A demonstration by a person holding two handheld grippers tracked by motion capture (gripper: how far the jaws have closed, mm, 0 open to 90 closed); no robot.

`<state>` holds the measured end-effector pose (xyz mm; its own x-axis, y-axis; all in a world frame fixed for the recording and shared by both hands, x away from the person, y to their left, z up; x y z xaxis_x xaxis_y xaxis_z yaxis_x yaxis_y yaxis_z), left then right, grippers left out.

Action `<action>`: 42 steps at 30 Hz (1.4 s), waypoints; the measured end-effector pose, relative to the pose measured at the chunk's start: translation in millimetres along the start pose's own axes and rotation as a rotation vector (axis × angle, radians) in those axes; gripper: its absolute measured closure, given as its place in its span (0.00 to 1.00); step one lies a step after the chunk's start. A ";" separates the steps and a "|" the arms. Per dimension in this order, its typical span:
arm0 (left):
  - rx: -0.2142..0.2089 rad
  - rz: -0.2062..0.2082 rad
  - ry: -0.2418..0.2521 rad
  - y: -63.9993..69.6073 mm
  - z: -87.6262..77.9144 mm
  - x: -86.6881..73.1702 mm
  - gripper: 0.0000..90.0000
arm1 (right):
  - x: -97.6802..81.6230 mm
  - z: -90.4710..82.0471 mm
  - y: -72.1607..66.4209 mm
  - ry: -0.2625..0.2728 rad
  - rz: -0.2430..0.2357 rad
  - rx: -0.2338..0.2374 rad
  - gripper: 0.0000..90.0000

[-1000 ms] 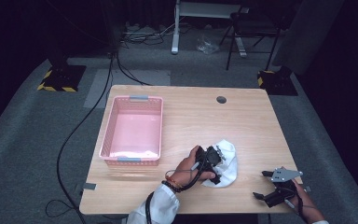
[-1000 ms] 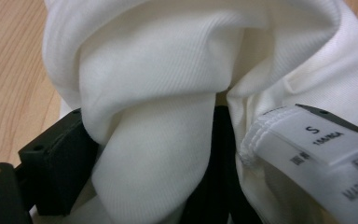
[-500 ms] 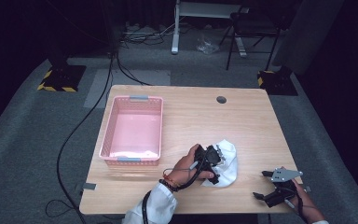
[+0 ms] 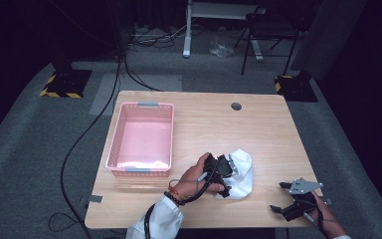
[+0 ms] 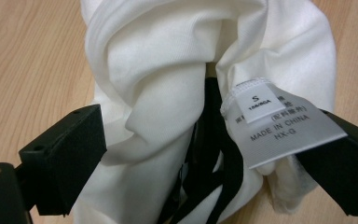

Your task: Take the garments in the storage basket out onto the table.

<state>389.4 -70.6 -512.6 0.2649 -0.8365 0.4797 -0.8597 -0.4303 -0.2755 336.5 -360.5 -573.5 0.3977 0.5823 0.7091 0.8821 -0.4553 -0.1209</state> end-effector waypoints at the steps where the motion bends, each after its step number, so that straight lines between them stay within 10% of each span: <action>1: 0.003 0.003 0.002 -0.2 -1.8 -0.3 0.05 | 0.0 0.0 0.0 0.000 0.000 0.000 0.00; 42: 0.094 0.100 0.000 3.8 -65.4 -51.8 0.04 | 0.1 0.1 0.0 0.000 0.002 -0.002 0.00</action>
<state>343.8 -6.7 -484.0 0.1801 -0.8766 0.4462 -0.8372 -0.3747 -0.3984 336.6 -360.3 -573.6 0.3990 0.5813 0.7091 0.8809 -0.4577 -0.1205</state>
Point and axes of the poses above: each handheld gripper's, and its own axes: z roughly forward along the jaws, x roughly out of its top, y roughly to its right, the point moved 3 cm from there along z, roughly forward along the jaws, and after that the axes turned 9 degrees about x, right-handed, at the moved point
